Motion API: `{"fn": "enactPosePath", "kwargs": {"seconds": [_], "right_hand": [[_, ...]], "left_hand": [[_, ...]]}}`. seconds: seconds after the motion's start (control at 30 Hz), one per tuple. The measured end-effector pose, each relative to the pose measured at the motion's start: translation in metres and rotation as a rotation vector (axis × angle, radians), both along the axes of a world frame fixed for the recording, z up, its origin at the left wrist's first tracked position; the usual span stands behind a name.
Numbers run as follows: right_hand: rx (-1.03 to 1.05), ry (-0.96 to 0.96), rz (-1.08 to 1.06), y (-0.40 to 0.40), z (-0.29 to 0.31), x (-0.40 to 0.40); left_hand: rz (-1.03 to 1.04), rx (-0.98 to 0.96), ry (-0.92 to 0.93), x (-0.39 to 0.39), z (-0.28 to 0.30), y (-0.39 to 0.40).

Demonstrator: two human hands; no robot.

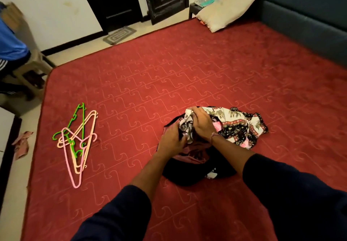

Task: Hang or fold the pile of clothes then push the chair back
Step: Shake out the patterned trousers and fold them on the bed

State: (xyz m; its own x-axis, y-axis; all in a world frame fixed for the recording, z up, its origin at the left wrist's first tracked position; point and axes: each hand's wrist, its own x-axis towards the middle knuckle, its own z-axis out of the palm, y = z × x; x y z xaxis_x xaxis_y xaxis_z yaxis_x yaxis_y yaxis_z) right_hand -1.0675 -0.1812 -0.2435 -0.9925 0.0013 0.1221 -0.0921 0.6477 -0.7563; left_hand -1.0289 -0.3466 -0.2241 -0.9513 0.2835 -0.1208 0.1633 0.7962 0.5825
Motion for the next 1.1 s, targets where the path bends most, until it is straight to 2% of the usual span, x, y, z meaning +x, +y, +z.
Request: {"fn": "enactPosePath", "kwargs": {"seconds": [0.13,0.27,0.5,0.6,0.7,0.8,0.9,0.97,1.1], "right_hand": [[-0.06,0.104,0.044,0.001,0.063,-0.005],[-0.132,0.251,0.052,-0.001,0.133,-0.003],[-0.244,0.307,0.008,-0.009,0.25,0.016],[-0.256,0.38,-0.036,-0.019,0.284,0.023],[-0.238,0.437,-0.059,-0.031,0.318,0.031],[-0.232,0.518,-0.098,-0.043,0.354,0.043],[-0.254,0.617,-0.128,-0.054,0.39,0.055],[-0.254,0.659,-0.138,-0.061,0.412,0.061],[-0.25,0.696,-0.142,-0.078,0.443,0.072]], "left_hand": [[0.109,0.178,0.07,-0.019,0.06,0.012],[0.119,0.315,0.258,-0.022,0.127,0.014],[0.172,0.536,0.177,-0.017,0.229,-0.011],[0.174,0.597,0.212,-0.007,0.271,-0.021],[0.16,0.596,0.284,0.001,0.304,-0.032],[0.195,0.47,0.333,0.008,0.331,-0.044],[0.318,0.356,0.372,0.011,0.351,-0.055],[0.414,0.372,0.326,0.013,0.365,-0.063],[0.5,0.733,0.061,0.026,0.394,-0.071]]}}
